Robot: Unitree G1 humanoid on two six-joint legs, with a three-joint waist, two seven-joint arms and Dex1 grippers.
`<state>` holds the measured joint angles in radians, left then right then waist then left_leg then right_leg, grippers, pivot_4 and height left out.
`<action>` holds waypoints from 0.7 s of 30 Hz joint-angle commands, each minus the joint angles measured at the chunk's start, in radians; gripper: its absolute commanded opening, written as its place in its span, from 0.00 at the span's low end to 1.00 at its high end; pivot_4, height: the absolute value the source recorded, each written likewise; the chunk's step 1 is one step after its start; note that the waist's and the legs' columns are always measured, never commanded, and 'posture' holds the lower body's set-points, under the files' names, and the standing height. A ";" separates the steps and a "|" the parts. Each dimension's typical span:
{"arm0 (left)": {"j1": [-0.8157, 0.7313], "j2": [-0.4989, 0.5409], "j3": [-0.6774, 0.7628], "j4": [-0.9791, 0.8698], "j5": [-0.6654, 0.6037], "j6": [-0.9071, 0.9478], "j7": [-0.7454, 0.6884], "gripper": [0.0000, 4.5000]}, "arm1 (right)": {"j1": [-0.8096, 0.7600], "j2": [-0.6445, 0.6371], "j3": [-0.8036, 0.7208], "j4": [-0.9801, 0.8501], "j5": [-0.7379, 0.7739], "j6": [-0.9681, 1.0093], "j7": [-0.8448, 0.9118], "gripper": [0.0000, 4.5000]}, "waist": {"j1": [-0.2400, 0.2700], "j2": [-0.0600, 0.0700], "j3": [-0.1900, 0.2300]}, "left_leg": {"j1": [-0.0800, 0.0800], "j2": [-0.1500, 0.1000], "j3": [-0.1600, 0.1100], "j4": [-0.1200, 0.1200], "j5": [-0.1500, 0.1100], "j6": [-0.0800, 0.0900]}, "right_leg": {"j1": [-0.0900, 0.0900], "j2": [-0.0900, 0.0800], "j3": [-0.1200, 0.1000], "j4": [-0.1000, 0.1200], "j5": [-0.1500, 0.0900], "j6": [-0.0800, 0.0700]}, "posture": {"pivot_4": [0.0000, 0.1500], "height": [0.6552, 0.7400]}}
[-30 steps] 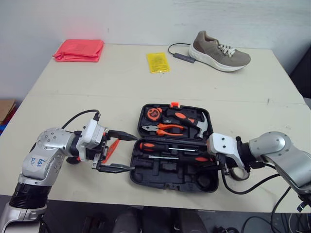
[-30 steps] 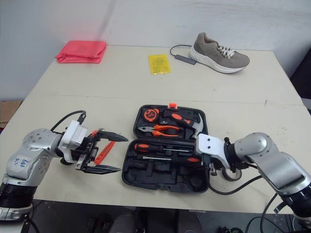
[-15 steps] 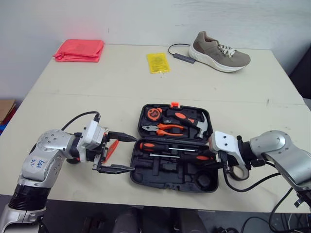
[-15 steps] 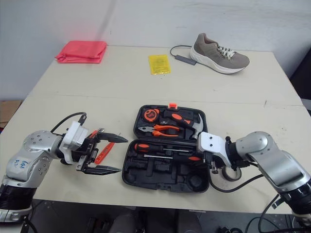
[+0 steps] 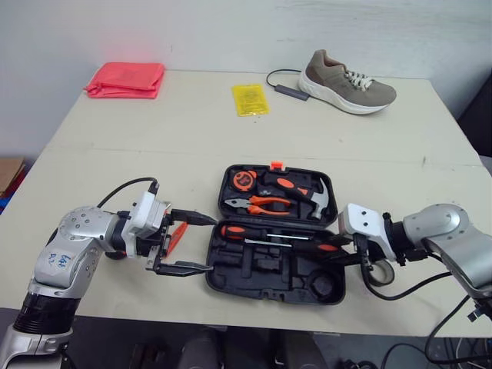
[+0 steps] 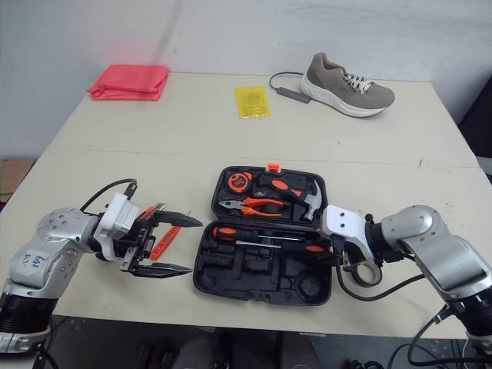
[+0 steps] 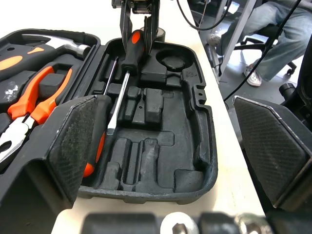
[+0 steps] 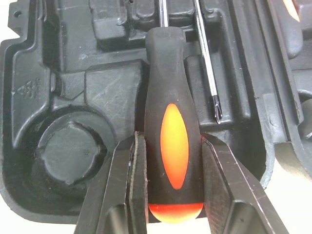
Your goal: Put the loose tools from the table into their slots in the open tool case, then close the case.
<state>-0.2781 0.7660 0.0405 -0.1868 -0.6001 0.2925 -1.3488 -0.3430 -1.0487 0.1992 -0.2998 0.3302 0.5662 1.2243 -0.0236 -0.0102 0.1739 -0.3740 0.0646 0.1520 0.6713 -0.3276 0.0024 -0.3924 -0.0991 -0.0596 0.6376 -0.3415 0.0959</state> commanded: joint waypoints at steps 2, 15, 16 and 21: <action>-0.005 0.006 0.021 -0.029 -0.007 -0.009 0.004 1.00 | 0.012 -0.005 0.009 -0.027 -0.020 0.026 -0.004 0.22 | 0.000 0.000 0.000 | 0.000 0.000 0.000 0.000 0.000 0.000 | 0.000 0.000 0.000 0.000 0.000 0.000 | 1.00 1.00; -0.011 -0.002 0.014 -0.020 0.001 -0.020 0.014 1.00 | 0.007 0.011 0.025 -0.055 -0.016 0.098 -0.024 0.22 | -0.002 0.000 0.000 | 0.000 0.000 0.000 0.000 0.000 0.000 | 0.000 0.000 0.001 0.000 0.000 0.000 | 1.00 1.00; -0.011 -0.002 0.013 -0.020 0.001 -0.021 0.015 1.00 | 0.006 0.012 0.025 -0.055 -0.016 0.099 -0.025 0.22 | -0.003 0.000 0.000 | 0.000 0.000 0.000 0.000 0.000 0.000 | 0.000 0.000 0.000 0.000 0.000 0.000 | 1.00 1.00; -0.010 0.000 0.015 -0.013 0.002 -0.025 0.012 1.00 | 0.001 0.002 0.006 -0.059 -0.012 0.081 -0.011 0.46 | -0.003 0.000 0.000 | 0.000 0.000 0.000 0.000 0.000 0.000 | 0.000 0.000 0.000 0.000 0.000 0.000 | 1.00 1.00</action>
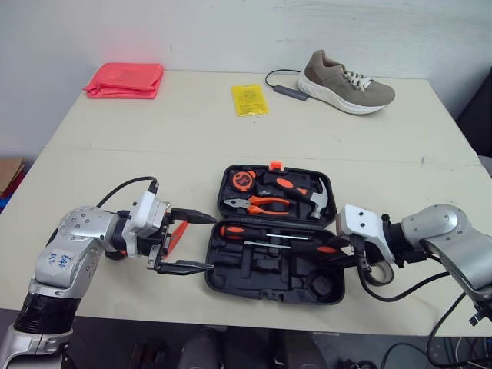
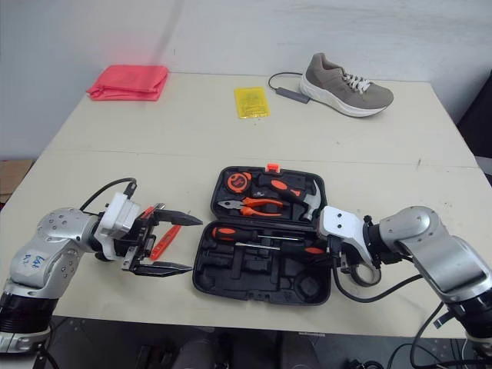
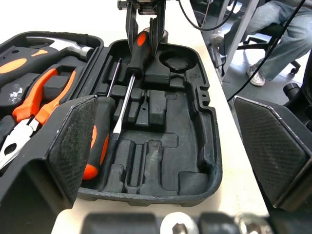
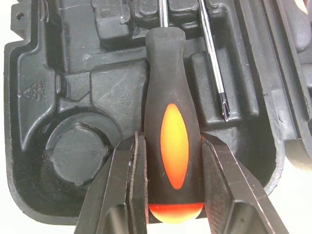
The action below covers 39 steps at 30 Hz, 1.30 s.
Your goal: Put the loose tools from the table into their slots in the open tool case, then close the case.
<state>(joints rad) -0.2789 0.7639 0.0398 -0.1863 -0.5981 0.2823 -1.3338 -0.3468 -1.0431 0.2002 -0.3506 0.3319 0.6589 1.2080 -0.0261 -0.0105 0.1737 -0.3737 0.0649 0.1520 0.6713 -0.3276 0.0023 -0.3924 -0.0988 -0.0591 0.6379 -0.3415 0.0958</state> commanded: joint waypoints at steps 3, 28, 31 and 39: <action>-0.010 0.005 0.018 -0.007 0.001 -0.018 -0.005 1.00 | 0.000 -0.031 0.004 -0.016 -0.010 -0.016 0.038 0.63 | 0.000 0.000 0.000 | 0.000 0.000 0.000 0.000 0.000 0.000 | 0.000 0.000 0.000 0.000 0.000 0.000 | 1.00 1.00; -0.027 -0.009 0.009 0.014 0.011 -0.036 -0.010 1.00 | 0.144 0.250 -0.323 -0.074 0.196 -0.248 -0.055 0.63 | 0.001 0.000 0.000 | 0.000 0.000 0.001 0.001 0.000 0.000 | -0.001 0.001 0.000 0.002 0.000 0.000 | 1.00 1.00; -0.036 -0.015 0.004 0.018 0.014 -0.036 -0.010 1.00 | 0.176 0.306 -0.238 -0.051 0.112 -0.382 -0.051 0.45 | 0.001 -0.001 0.000 | 0.000 0.000 0.002 0.002 0.000 0.000 | -0.001 0.002 -0.001 0.003 0.000 0.000 | 1.00 1.00; -0.035 -0.014 0.005 0.014 0.014 -0.033 -0.008 1.00 | 0.145 0.382 -0.174 0.090 0.046 -0.534 -0.054 0.01 | 0.001 -0.001 0.000 | 0.000 0.000 0.002 0.004 0.000 0.000 | -0.001 0.002 -0.003 0.005 0.000 0.000 | 1.00 1.00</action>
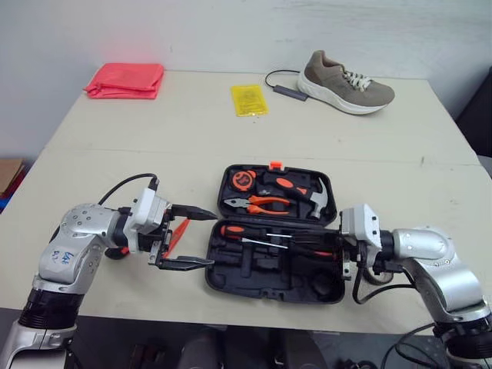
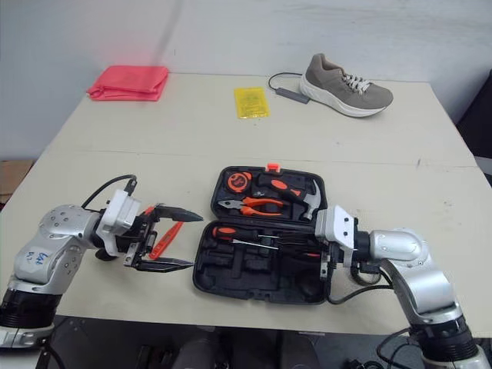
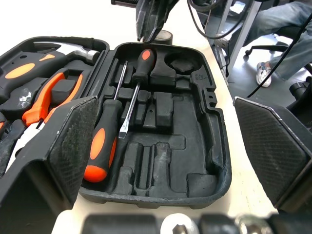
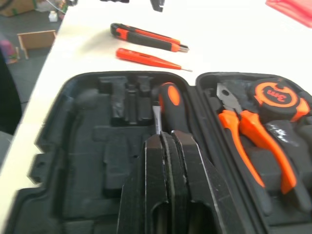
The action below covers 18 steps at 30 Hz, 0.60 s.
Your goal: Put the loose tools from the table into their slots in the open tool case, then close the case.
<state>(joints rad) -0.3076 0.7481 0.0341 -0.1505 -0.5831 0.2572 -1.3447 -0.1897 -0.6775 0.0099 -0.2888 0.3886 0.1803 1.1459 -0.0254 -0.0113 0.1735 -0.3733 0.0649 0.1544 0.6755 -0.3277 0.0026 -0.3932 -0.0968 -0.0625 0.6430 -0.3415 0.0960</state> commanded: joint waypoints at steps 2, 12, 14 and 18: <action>-0.004 0.002 0.011 -0.025 -0.001 -0.007 0.004 1.00 | -0.022 0.026 0.033 0.072 -0.027 -0.088 0.015 0.01 | -0.001 0.000 0.000 | 0.000 0.000 0.000 0.000 0.000 0.000 | 0.000 0.000 0.000 0.000 0.000 0.000 | 1.00 1.00; -0.001 0.007 0.012 -0.027 0.002 -0.007 0.007 1.00 | -0.037 0.058 0.093 0.233 -0.093 -0.236 0.042 0.01 | -0.001 0.000 0.000 | 0.000 0.000 0.000 0.000 0.000 0.000 | 0.000 0.000 0.001 0.001 0.000 0.000 | 1.00 1.00; 0.000 0.008 0.013 -0.027 0.002 -0.008 0.006 1.00 | -0.029 0.057 0.106 0.254 -0.110 -0.255 0.045 0.01 | -0.001 0.000 0.000 | 0.001 0.000 0.000 0.000 0.000 0.000 | 0.000 0.000 0.001 0.001 0.000 0.000 | 1.00 1.00; 0.000 0.011 0.015 -0.024 0.003 -0.009 0.003 1.00 | -0.016 0.052 0.127 0.303 -0.157 -0.274 0.029 0.01 | -0.001 0.000 0.000 | 0.001 0.000 0.000 0.000 0.000 0.000 | 0.000 0.000 0.001 0.001 0.000 0.000 | 1.00 1.00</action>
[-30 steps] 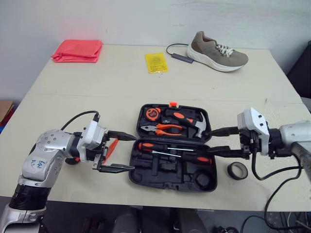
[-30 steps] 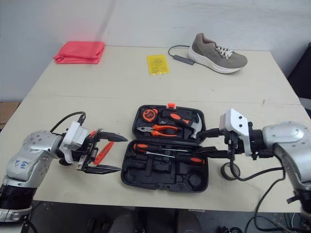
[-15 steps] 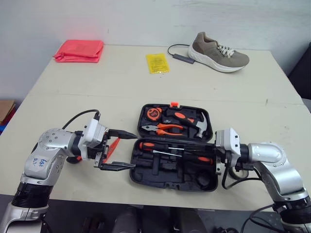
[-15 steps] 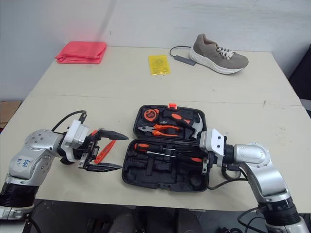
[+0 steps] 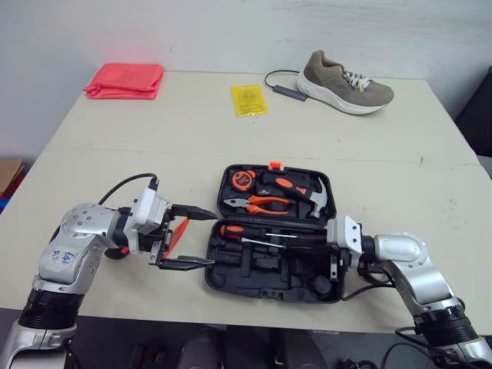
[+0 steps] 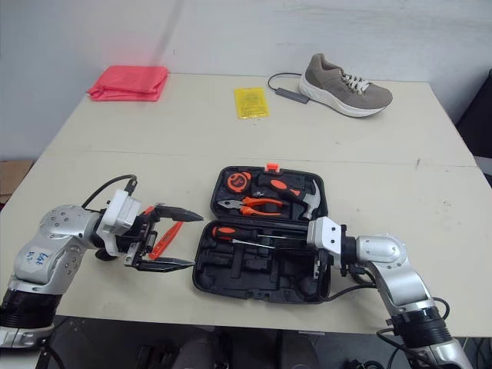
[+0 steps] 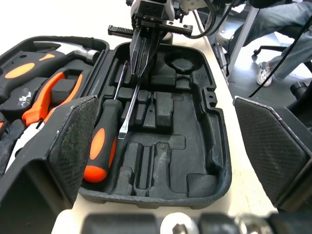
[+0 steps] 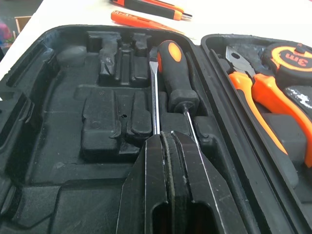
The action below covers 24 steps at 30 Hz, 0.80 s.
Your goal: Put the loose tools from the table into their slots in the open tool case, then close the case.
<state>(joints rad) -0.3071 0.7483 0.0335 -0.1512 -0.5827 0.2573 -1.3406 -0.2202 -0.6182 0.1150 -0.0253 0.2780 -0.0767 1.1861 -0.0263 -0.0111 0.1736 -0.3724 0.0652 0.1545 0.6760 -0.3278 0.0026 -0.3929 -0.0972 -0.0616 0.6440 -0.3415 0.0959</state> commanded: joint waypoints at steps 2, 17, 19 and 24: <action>0.000 0.012 0.015 -0.023 0.003 -0.009 -0.002 1.00 | 0.014 -0.003 0.022 0.047 -0.054 0.020 -0.042 0.01 | 0.000 0.000 0.000 | 0.001 0.000 0.000 0.000 0.000 0.000 | 0.001 0.000 0.000 0.000 0.000 0.000 | 1.00 1.00; -0.010 0.014 0.008 -0.007 0.019 -0.018 -0.015 1.00 | 0.020 -0.051 0.132 -0.064 -0.142 0.241 -0.124 0.01 | -0.002 -0.016 -0.015 | 0.004 0.003 -0.001 0.002 -0.001 -0.002 | 0.003 -0.002 0.007 0.002 -0.001 -0.002 | 1.00 1.00; -0.011 0.013 0.008 -0.004 0.022 -0.021 -0.015 1.00 | 0.017 -0.047 0.109 -0.088 -0.107 0.237 -0.116 0.01 | -0.002 -0.016 -0.015 | 0.005 0.003 -0.001 0.002 -0.001 -0.002 | 0.004 -0.002 0.007 0.002 -0.001 -0.002 | 1.00 1.00; -0.007 0.006 0.018 -0.001 0.028 -0.033 -0.005 1.00 | 0.028 -0.040 0.020 -0.137 -0.012 0.166 -0.097 0.01 | -0.001 -0.014 -0.013 | 0.003 0.003 -0.001 0.002 -0.001 -0.002 | 0.002 -0.003 0.007 0.002 -0.001 -0.003 | 1.00 1.00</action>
<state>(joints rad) -0.3075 0.7510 0.0333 -0.1425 -0.5521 0.2394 -1.3498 -0.2077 -0.6531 0.1649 -0.1504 0.2409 0.1047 1.0781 -0.0272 -0.0248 0.1601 -0.3701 0.0680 0.1535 0.6773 -0.3292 0.0006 -0.3912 -0.1002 -0.0546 0.6458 -0.3429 0.0931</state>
